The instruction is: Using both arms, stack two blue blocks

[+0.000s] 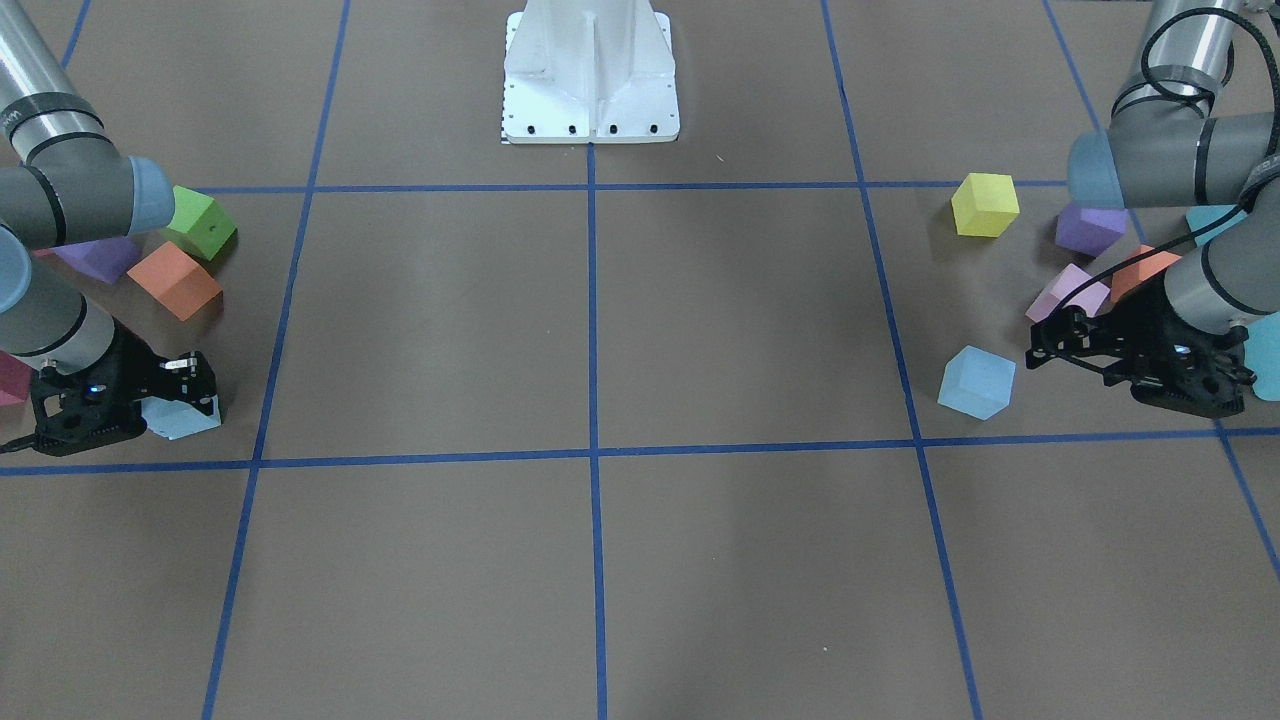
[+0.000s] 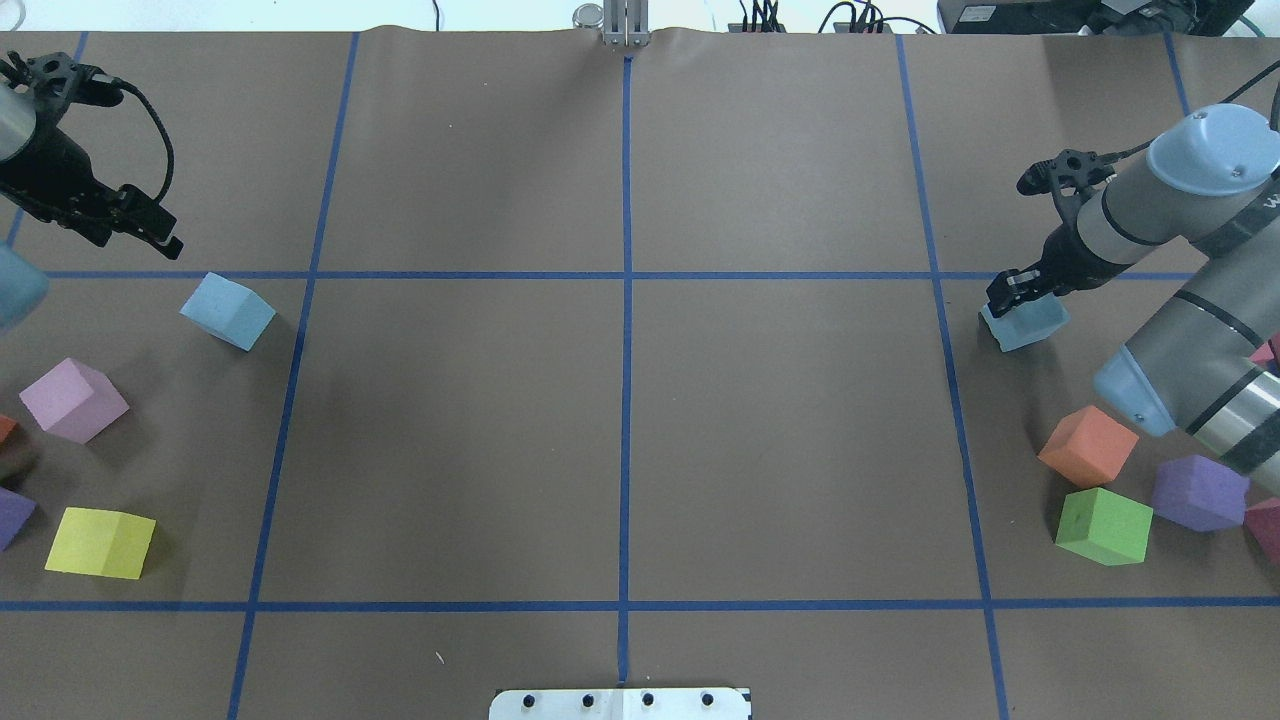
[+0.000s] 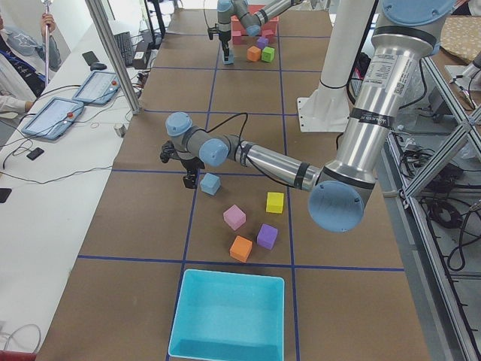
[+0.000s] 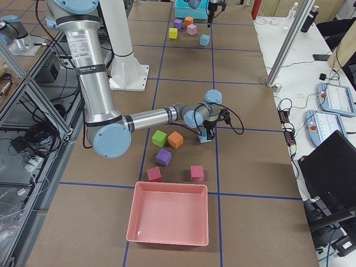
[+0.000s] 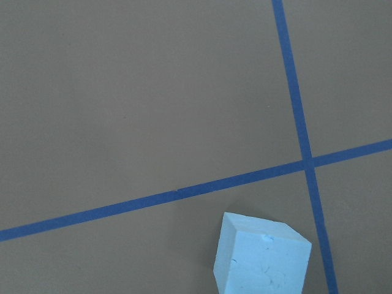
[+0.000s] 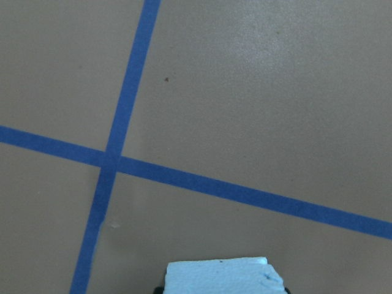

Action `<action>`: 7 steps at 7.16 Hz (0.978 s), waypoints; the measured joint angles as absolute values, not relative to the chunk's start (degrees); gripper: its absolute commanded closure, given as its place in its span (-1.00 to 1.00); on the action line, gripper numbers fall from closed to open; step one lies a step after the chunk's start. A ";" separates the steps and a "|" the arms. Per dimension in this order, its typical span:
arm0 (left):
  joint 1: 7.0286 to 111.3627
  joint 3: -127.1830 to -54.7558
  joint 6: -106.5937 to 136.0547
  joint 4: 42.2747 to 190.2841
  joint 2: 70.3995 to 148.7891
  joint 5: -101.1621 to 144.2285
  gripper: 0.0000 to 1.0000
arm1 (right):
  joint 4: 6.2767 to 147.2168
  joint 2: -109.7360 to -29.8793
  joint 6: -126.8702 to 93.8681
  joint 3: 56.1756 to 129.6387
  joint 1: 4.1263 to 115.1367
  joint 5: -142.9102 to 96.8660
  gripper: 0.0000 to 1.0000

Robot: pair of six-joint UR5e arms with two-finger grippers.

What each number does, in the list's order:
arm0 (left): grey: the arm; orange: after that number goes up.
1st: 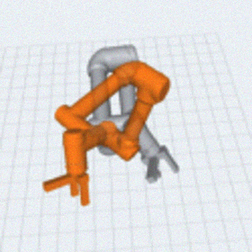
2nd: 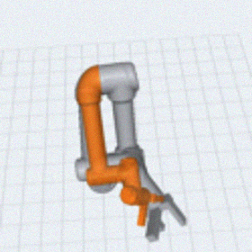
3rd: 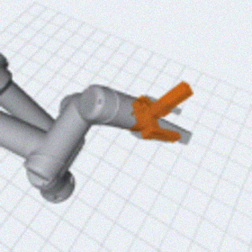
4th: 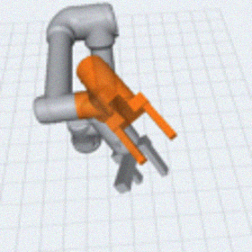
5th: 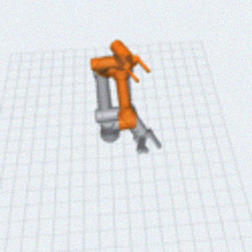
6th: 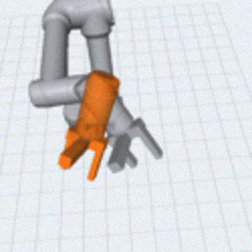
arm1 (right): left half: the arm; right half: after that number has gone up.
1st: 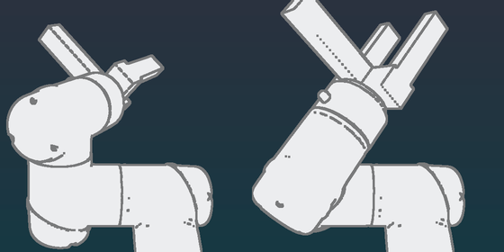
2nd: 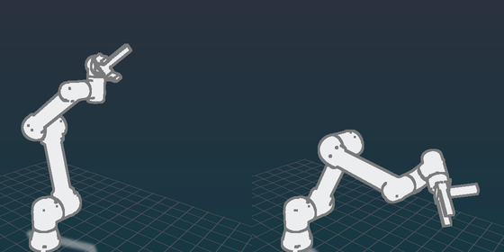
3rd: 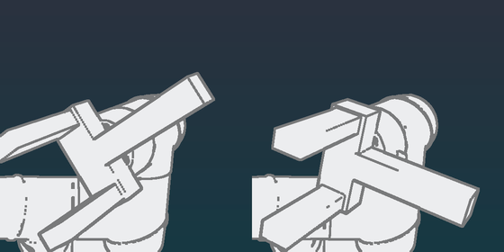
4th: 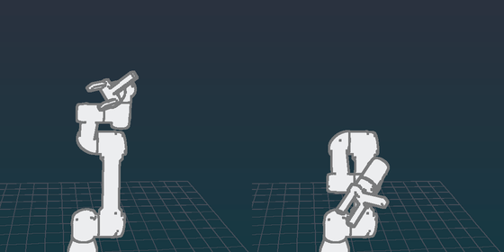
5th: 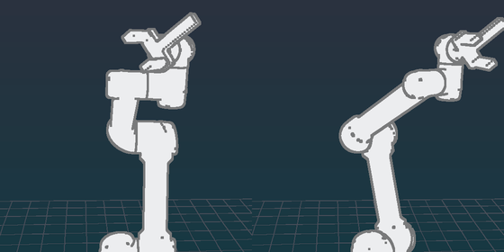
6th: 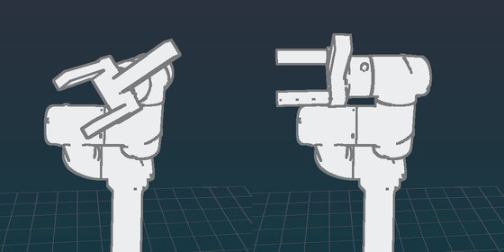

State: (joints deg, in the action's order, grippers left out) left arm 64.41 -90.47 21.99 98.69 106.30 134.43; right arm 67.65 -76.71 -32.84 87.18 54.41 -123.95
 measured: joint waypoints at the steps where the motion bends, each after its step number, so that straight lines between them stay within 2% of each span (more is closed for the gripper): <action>1: 63.67 -89.99 22.03 99.93 106.38 133.01 -0.91 | 68.98 -75.76 -33.03 88.58 54.40 -124.26 -0.25; 4: 62.58 -88.09 23.23 103.07 107.29 131.41 -0.92 | 79.70 -68.78 -37.84 93.42 53.77 -124.38 -0.26; 7: 59.52 -87.23 26.94 105.27 108.78 131.03 -0.93 | 82.34 -62.49 -51.80 94.63 48.58 -122.46 -0.29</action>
